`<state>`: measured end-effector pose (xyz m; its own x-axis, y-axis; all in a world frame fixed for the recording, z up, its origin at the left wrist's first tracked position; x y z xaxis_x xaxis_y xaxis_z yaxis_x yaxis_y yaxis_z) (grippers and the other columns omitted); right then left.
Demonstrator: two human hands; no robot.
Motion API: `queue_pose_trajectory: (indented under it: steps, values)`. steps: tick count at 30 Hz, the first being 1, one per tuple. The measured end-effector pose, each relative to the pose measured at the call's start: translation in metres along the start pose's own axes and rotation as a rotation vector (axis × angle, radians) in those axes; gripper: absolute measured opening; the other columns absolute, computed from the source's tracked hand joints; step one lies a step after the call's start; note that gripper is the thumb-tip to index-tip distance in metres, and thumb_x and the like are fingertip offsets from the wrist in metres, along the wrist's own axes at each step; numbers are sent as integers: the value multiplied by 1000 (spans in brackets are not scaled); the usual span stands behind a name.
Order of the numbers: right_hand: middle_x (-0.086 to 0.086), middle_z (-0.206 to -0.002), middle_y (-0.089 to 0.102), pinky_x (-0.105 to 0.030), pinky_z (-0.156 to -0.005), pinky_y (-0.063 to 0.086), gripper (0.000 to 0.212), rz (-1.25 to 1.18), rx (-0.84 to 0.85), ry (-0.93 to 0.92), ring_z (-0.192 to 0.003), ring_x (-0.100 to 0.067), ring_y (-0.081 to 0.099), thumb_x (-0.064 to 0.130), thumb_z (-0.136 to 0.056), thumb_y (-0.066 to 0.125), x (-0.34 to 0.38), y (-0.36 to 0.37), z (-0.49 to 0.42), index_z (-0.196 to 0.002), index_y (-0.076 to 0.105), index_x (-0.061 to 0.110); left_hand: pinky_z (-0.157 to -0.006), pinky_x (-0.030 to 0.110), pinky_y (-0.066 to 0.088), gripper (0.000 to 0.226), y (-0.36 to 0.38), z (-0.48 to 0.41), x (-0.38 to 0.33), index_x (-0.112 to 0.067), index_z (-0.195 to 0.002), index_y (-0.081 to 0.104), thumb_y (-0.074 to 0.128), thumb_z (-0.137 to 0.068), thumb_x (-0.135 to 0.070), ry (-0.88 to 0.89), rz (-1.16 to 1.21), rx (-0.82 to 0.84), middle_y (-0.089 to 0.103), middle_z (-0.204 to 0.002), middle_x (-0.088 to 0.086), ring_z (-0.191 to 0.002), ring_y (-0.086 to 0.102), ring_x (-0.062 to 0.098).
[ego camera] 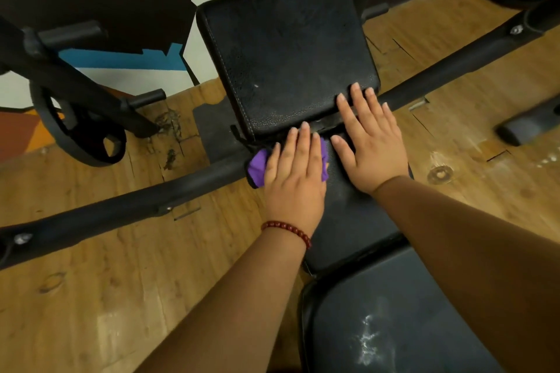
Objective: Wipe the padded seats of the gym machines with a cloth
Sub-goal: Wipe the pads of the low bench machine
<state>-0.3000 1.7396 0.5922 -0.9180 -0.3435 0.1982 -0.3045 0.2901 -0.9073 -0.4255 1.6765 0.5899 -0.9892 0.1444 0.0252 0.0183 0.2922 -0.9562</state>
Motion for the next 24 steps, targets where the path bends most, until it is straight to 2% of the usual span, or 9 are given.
queue_pose_trajectory:
  steps: [2, 5, 7, 11, 14, 17, 20, 24]
  values:
    - [-6, -161, 17, -37, -120, 8, 61, -9, -12, -11, -149, -24, 13, 49, -100, 26, 0, 0, 0, -153, 24, 20, -117, 43, 12, 66, -2, -8, 5, -12, -146, 39, 48, -84, -30, -34, -31, 5, 34, -155, 8, -141, 33, 23]
    - [-7, -160, 20, -39, -119, 11, 59, -12, -37, -26, -148, -25, 16, 47, -100, 29, -1, 1, 1, -152, 26, 19, -118, 42, 10, 60, 0, 1, 1, -11, -145, 41, 45, -87, -25, -28, -3, -30, 40, -151, 8, -140, 35, 25]
    - [-8, -160, 20, -39, -119, 11, 59, -18, -50, -31, -148, -25, 16, 45, -100, 31, -2, 1, 1, -152, 27, 18, -117, 40, 10, 58, 4, 17, -5, -10, -145, 40, 38, -89, -23, 13, 3, -25, 39, -151, 8, -141, 32, 24]
    - [-8, -160, 21, -41, -119, 14, 58, -25, -58, -34, -148, -26, 17, 44, -100, 31, -1, 0, 2, -152, 28, 18, -117, 36, 9, 58, 7, 36, -12, -12, -146, 39, 38, -89, -23, 138, -49, 15, 35, -154, 4, -143, 25, 19]
    - [-7, -160, 19, -40, -119, 12, 59, -23, -48, -28, -148, -24, 15, 44, -99, 31, -2, 1, 3, -152, 26, 19, -118, 36, 7, 64, 0, 13, -8, -14, -150, 31, 49, -89, -26, 53, -34, -4, 28, -158, 2, -146, 23, 19]
    - [-8, -160, 20, -39, -119, 12, 59, -19, -63, -30, -148, -24, 16, 44, -99, 32, -3, 1, 2, -152, 27, 19, -118, 37, 5, 66, 2, 1, -7, -15, -153, 19, 43, -93, -27, -64, -12, 3, 18, -161, 2, -148, 14, 19]
    - [-8, -160, 21, -40, -119, 12, 58, -31, -70, -37, -148, -25, 17, 44, -100, 32, -3, 1, 3, -152, 27, 19, -118, 37, 10, 60, 8, 29, -14, -13, -150, 29, 45, -93, -24, -15, -8, -6, 27, -158, 3, -145, 23, 19]
    - [-9, -159, 22, -41, -119, 14, 57, -32, -78, -41, -148, -26, 18, 43, -100, 31, -3, 1, 3, -152, 29, 18, -117, 36, 13, 52, 8, 50, -14, -13, -147, 38, 34, -98, -29, 46, -15, 3, 34, -155, 3, -143, 30, 19]
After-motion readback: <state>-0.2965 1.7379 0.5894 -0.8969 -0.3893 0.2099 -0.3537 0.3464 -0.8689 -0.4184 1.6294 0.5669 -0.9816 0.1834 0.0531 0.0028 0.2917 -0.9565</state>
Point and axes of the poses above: each hand's wrist, its own z-axis away from the middle knuckle, its own y-axis out of the palm, x = y × z, the point moved 6 cm from there along -z, towards the middle knuckle
